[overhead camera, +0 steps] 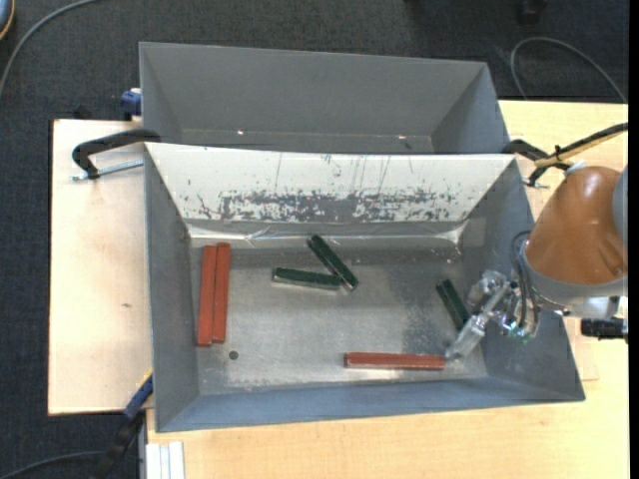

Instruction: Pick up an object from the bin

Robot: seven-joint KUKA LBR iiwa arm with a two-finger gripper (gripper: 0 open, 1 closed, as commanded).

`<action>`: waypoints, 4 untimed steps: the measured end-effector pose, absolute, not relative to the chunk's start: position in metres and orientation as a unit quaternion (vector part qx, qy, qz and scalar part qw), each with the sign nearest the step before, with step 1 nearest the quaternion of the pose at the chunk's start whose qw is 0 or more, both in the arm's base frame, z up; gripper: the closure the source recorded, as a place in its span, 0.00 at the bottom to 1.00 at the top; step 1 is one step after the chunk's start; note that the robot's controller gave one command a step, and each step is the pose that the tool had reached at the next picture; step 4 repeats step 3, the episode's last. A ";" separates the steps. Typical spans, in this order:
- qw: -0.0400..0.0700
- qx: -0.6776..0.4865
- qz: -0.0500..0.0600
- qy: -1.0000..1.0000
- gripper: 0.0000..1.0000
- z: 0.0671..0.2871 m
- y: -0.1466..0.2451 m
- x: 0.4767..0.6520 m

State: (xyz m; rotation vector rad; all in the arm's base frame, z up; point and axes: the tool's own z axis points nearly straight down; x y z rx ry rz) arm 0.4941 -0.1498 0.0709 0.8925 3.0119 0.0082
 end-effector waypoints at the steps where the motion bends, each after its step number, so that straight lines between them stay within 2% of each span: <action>1: 0.000 0.286 0.001 0.958 1.00 0.071 -0.152 0.493; 2: 0.007 0.309 0.001 0.951 1.00 0.193 -0.151 0.504; 3: 0.008 0.290 0.000 0.957 1.00 0.279 -0.155 0.516; 4: 0.008 0.290 0.000 0.957 1.00 0.279 -0.155 0.516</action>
Offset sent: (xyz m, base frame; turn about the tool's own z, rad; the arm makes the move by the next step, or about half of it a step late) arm 0.0000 0.0000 0.0000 0.0000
